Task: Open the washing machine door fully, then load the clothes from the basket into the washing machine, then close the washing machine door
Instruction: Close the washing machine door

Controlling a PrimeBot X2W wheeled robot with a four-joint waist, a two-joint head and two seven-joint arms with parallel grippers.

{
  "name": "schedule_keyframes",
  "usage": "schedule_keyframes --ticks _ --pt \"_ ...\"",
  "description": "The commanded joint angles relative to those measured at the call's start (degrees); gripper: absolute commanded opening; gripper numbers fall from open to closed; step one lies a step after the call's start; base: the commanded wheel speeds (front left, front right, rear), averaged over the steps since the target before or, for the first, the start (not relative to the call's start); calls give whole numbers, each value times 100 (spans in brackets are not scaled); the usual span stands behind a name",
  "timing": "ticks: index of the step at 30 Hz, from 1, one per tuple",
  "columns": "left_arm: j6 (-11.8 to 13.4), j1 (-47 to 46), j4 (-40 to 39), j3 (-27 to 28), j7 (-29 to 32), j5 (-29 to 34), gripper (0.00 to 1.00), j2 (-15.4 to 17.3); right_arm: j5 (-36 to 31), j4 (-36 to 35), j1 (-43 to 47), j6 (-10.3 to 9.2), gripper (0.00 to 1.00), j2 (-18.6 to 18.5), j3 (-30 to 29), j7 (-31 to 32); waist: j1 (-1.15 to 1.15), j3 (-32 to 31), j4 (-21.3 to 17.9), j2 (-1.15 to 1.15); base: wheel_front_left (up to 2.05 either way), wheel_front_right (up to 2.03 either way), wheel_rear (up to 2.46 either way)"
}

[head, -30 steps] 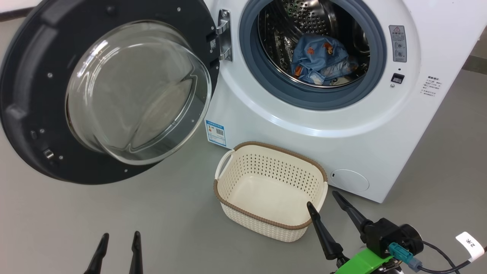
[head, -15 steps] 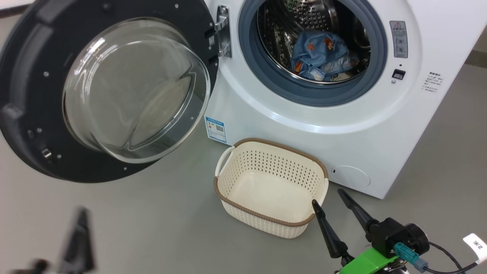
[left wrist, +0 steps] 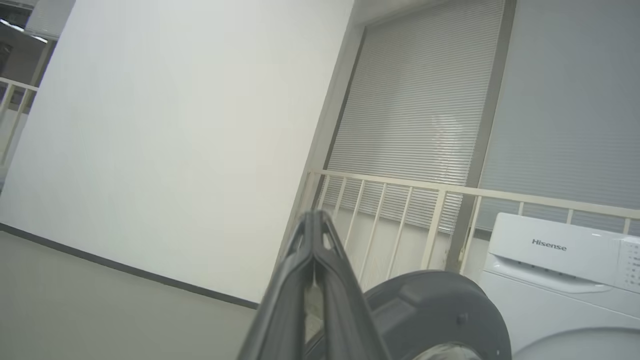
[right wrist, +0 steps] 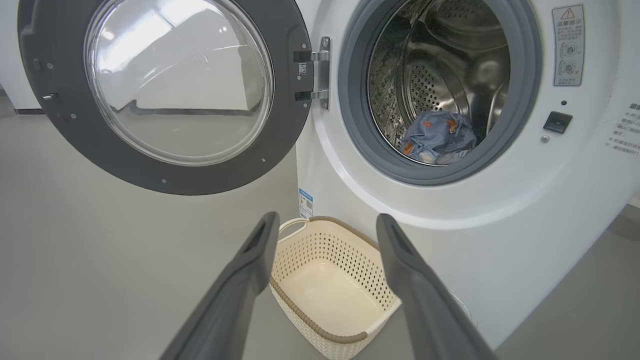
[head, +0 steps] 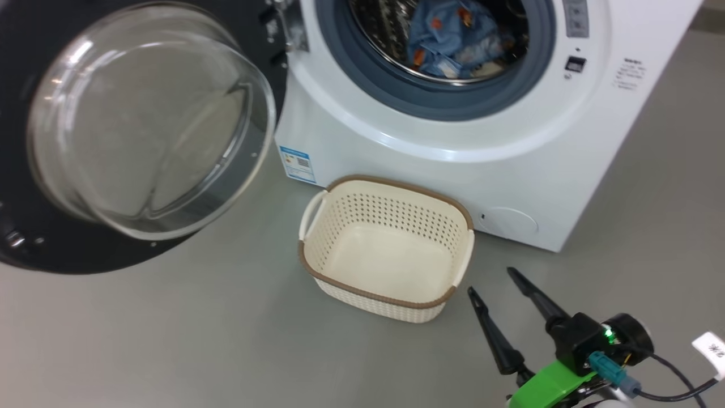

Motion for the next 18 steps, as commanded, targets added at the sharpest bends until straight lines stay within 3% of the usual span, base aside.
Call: schedule_keyframes --ticks 1,4,6,9,14,16,18 --pt "-27 -568 207 454 254 -359 0 637 -56 -271 -115 9 100 -96 123 59 0 342 -359 -1 0 0 0" --pt "29 -999 668 735 575 -870 0 924 -45 -367 -126 9 100 -179 91 108 0 470 -478 -1 0 0 0" --pt "133 -1389 1272 971 913 -1256 0 1280 -33 -449 -138 9 100 -263 99 143 0 594 -589 -1 0 0 0" --pt "307 -1794 2167 1075 1199 -1349 0 1801 10 -547 -147 9 100 -393 179 170 0 751 -739 -1 0 0 0" --pt "632 -2612 3614 1284 1955 -2061 0 2147 67 -644 -200 9 100 -519 145 194 0 956 -914 -1 0 0 0" --pt "864 -2850 4123 1364 2036 -2152 0 2261 117 -666 -215 9 100 -546 193 176 0 995 -945 -1 0 0 0" --pt "928 -3048 4510 1364 2103 -2216 0 2346 215 -674 -216 9 100 -590 299 169 0 1012 -967 -1 0 0 0"
